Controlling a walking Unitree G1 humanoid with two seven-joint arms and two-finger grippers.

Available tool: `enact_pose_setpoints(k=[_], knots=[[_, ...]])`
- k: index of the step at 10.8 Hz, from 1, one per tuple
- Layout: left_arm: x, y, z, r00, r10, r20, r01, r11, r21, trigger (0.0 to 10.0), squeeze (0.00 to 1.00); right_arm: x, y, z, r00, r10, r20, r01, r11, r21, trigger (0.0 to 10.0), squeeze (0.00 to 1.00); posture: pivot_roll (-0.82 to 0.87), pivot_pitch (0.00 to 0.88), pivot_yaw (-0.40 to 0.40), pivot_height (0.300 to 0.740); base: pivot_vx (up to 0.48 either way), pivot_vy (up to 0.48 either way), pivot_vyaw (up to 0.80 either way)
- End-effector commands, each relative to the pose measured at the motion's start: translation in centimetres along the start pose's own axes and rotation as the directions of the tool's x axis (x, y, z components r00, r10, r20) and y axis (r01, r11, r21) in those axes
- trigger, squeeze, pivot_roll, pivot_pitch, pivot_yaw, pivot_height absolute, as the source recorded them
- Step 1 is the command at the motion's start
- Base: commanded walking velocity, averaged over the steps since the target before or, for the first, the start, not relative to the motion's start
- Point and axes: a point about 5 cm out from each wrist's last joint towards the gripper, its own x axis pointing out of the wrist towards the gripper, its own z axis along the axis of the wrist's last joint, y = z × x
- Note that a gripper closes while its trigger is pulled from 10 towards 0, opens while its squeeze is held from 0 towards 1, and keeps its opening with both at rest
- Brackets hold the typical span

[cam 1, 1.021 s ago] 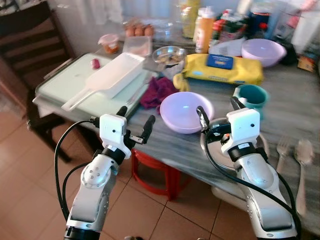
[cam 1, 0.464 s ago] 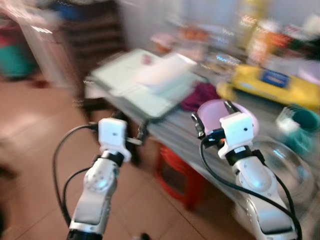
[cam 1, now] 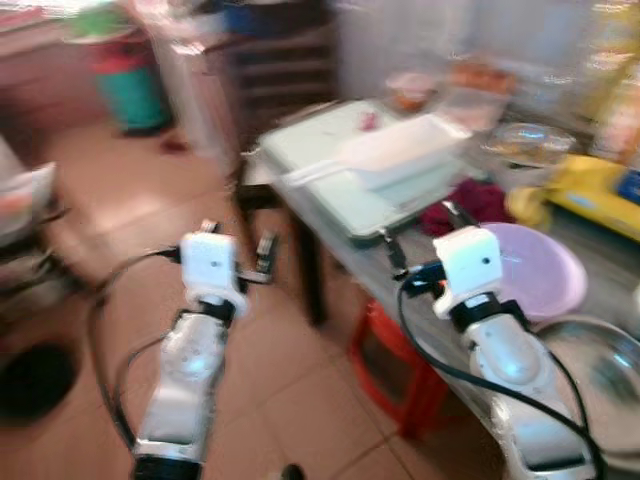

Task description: Setting the table

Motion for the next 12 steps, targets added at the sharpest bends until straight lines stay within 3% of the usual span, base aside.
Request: enact_pose_setpoints(k=[1, 4, 6, 7, 8, 12], knots=[[-0.1, 0.9, -0.1, 0.999, 0.037, -0.005, -0.037, 0.999, 0.029, 10.0, 0.00, 0.3, 0.4, 0.7, 0.999, 0.013, 0.031, -0.013, 1.000, 0.007, 10.0, 0.22, -0.15, 0.088, 0.048, 0.740, 0.000, 0.000, 0.80], [0.0, 1.7, 0.0, 0.995, 0.099, 0.005, -0.099, 0.994, 0.056, 10.0, 0.00, 0.7, 0.6, 0.9, 0.999, 0.030, 0.042, -0.031, 1.000, 0.007, 10.0, 0.22, -0.14, 0.085, 0.034, 0.740, 0.000, 0.000, 0.80], [0.0, 2.4, -0.8, 0.989, 0.143, -0.034, -0.140, 0.988, 0.064, 10.0, 0.00, 1.2, 0.9, 0.5, 0.998, 0.043, 0.037, -0.044, 0.999, 0.016, 10.0, 0.19, -0.13, 0.088, 0.035, 0.740, 0.000, 0.000, 0.72], [-0.1, 2.8, -1.8, 0.985, 0.156, -0.071, -0.151, 0.985, 0.081, 10.0, 0.00, 1.4, 1.2, -0.3, 0.999, 0.039, 0.017, -0.040, 0.998, 0.045, 10.0, 0.04, -0.11, 0.078, 0.034, 0.740, 0.000, 0.000, 0.00], [-0.3, 3.0, -2.8, 0.981, 0.159, -0.108, -0.149, 0.984, 0.095, 10.0, 0.00, 1.6, 1.3, -1.5, 0.999, 0.026, -0.025, -0.023, 0.994, 0.111, 10.0, 0.00, -0.10, 0.072, 0.031, 0.740, 0.000, 0.000, 0.00], [-2.0, 4.2, -7.2, 0.935, 0.260, -0.240, -0.233, 0.963, 0.136, 10.0, 0.00, 1.9, 1.4, -7.0, 0.983, -0.003, -0.181, 0.029, 0.989, 0.143, 10.0, 0.00, -0.06, 0.044, 0.015, 0.740, 0.000, 0.000, 0.00]])
